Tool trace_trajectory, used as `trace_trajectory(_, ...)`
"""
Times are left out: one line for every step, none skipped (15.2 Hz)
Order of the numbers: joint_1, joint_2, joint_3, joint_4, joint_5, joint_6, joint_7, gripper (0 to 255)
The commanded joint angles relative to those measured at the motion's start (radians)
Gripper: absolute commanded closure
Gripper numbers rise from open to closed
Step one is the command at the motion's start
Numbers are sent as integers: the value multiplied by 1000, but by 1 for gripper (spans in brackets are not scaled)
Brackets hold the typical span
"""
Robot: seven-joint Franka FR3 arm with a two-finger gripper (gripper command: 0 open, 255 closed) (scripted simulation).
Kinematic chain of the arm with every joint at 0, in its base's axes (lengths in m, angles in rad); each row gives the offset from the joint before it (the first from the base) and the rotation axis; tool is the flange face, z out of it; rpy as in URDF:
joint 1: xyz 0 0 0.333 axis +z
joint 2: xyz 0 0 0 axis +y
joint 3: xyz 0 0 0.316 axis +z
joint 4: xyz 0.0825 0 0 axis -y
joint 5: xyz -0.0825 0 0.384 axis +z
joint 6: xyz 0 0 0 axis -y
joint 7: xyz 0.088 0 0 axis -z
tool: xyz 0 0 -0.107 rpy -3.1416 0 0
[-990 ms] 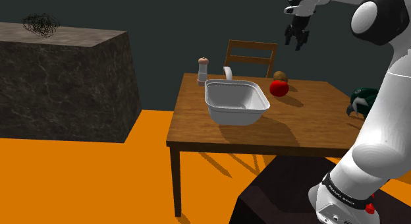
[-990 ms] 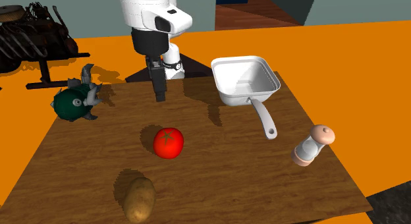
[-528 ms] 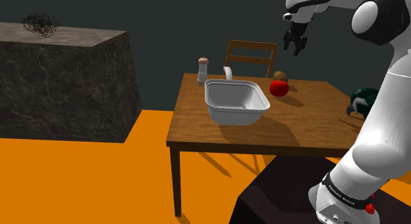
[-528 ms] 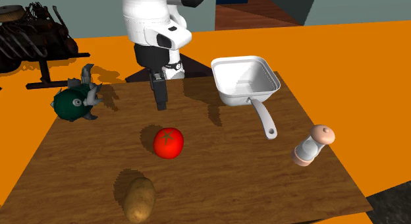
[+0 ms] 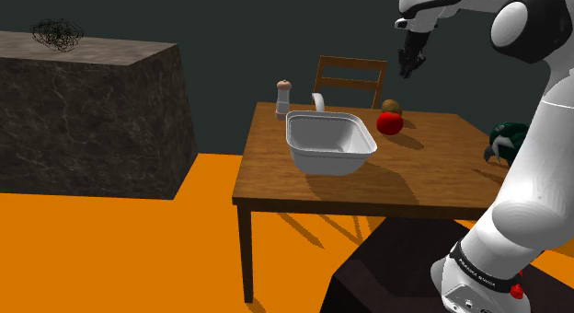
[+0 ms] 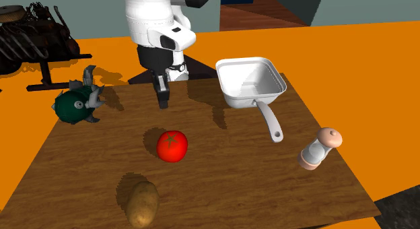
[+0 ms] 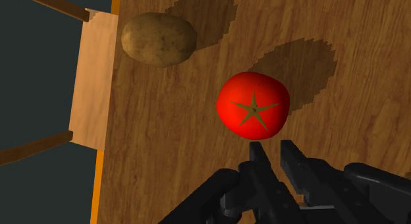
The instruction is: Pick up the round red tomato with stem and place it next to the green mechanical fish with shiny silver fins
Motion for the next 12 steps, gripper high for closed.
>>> trace_trajectory(0,0,0,0,0,0,0,255)
trace_trajectory(0,0,0,0,0,0,0,255)
trace_trajectory(0,0,0,0,0,0,0,255)
trace_trajectory(0,0,0,0,0,0,0,255)
trace_trajectory(0,0,0,0,0,0,0,255)
trace_trajectory(0,0,0,0,0,0,0,255)
trace_trajectory(0,0,0,0,0,0,0,255)
trace_trajectory(0,0,0,0,0,0,0,0)
trace_trajectory(0,11,1,-18,-1,18,0,0)
trace_trajectory(0,23,2,-35,0,35,0,0)
trace_trajectory(-1,36,3,-51,0,52,0,0)
trace_trajectory(-2,50,5,-67,1,69,0,0)
